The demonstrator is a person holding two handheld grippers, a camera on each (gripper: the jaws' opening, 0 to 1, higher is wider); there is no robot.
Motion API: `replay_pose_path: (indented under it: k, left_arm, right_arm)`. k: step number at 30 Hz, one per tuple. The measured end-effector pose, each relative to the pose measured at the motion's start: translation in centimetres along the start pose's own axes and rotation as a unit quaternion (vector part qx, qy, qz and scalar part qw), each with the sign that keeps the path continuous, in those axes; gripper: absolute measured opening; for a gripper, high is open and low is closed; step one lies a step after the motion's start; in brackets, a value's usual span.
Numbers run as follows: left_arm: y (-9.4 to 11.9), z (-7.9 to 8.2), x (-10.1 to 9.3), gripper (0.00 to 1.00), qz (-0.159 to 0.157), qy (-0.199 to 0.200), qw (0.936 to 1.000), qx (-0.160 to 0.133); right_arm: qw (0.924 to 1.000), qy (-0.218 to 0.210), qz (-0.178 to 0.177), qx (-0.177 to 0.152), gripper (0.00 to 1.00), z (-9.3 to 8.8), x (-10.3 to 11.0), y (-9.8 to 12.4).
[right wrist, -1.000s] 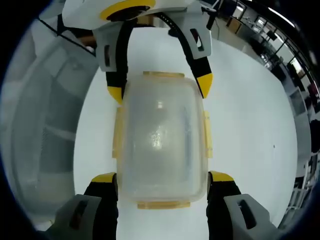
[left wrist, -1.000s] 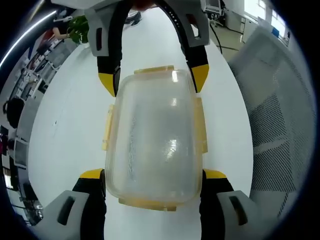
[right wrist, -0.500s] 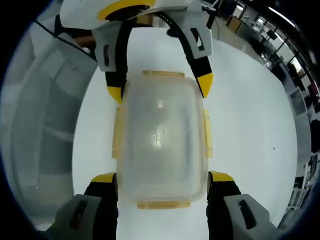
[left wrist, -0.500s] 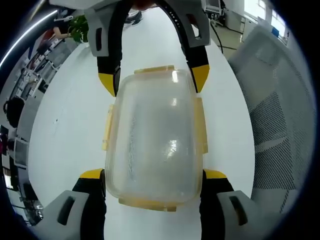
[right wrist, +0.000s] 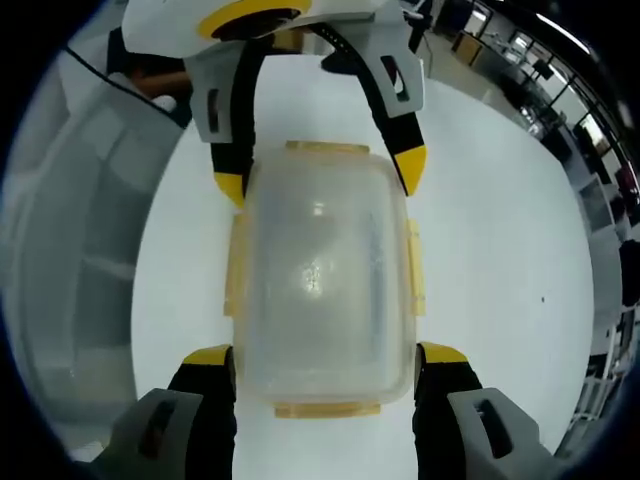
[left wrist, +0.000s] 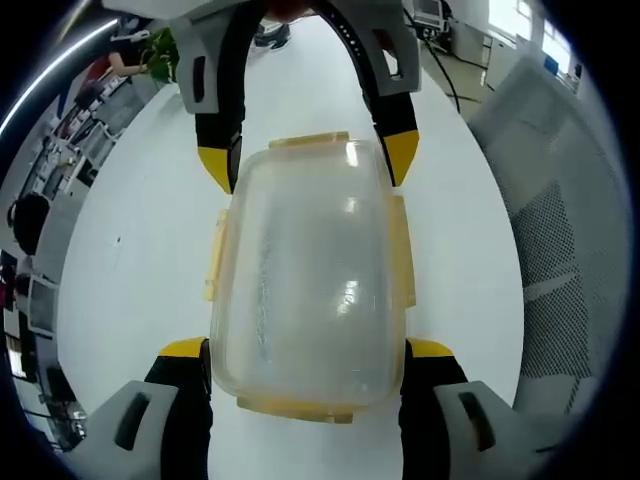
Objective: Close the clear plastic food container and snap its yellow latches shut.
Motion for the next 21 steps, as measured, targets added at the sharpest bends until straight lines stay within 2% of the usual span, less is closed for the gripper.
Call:
replay_pose_path:
  k: [21]
  left_arm:
    - [-0.8, -0.3, 4.0, 0.78, -0.001, -0.005, 1.0, 0.002]
  right_arm:
    - [1.0, -0.006, -0.004, -0.005, 0.72, -0.2, -3.9, -0.1]
Point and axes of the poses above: the point that each gripper's makers call its tool centre point, and the gripper's own axes: y roughly backward along the fingers, x roughly to its left, z roughly out of its top, the point moved 6 cm from there along y, roughly backward along the fingers, and after that the axes turned 10 degrees about -x, right-handed, at the moved point
